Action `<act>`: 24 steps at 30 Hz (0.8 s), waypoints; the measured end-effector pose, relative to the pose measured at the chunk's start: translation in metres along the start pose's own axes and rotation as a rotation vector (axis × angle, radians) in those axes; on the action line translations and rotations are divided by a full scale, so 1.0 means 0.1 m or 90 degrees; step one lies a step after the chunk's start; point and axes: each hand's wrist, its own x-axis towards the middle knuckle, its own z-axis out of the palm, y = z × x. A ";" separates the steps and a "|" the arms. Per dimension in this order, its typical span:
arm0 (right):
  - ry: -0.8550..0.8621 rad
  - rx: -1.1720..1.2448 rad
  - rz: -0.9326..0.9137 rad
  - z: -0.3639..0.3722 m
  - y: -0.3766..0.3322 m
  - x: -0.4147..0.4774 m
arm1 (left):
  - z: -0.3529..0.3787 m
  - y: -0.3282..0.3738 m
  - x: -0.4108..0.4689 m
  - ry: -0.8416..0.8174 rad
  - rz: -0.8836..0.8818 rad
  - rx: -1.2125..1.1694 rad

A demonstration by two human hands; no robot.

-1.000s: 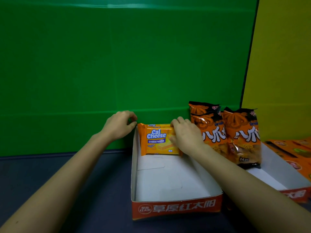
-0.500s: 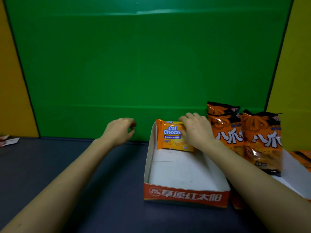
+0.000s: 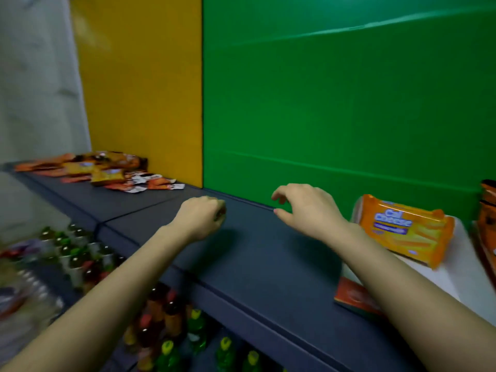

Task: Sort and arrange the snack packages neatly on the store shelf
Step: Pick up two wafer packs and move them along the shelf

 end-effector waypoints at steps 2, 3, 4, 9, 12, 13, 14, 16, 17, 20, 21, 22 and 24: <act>-0.015 0.027 -0.026 0.10 -0.28 0.10 | -0.04 -0.30 -0.20 -0.011 -0.035 0.015; -0.025 0.041 -0.041 0.15 -0.43 0.15 | -0.05 -0.44 -0.29 -0.020 -0.051 0.018; -0.035 0.054 -0.055 0.19 -0.58 0.20 | -0.06 -0.59 -0.39 -0.029 -0.067 0.018; -0.047 0.108 -0.099 0.40 -1.41 0.55 | -0.15 -1.39 -0.86 -0.035 -0.116 0.035; -0.060 0.131 -0.106 0.54 -1.97 0.78 | -0.23 -1.91 -1.12 -0.035 -0.129 0.061; -0.065 0.134 -0.107 0.59 -2.15 0.86 | -0.25 -2.09 -1.20 -0.036 -0.135 0.067; -0.067 0.140 -0.104 0.64 -2.33 0.94 | -0.25 -2.27 -1.28 -0.035 -0.141 0.074; -0.068 0.170 -0.083 0.74 -2.63 1.09 | -0.24 -2.63 -1.42 -0.035 -0.153 0.079; -0.069 0.194 -0.067 0.80 -2.76 1.16 | -0.23 -2.79 -1.48 -0.039 -0.160 0.079; -0.075 0.250 -0.017 0.96 -3.09 1.38 | -0.20 -3.25 -1.63 -0.052 -0.177 0.074; -0.079 0.266 -0.003 1.01 -3.18 1.46 | -0.19 -3.39 -1.66 -0.051 -0.183 0.064; -0.081 0.285 0.012 1.06 -3.26 1.55 | -0.18 -3.53 -1.69 -0.048 -0.187 0.053; -0.087 0.325 0.038 1.17 -3.40 1.75 | -0.15 -3.78 -1.74 -0.040 -0.195 0.041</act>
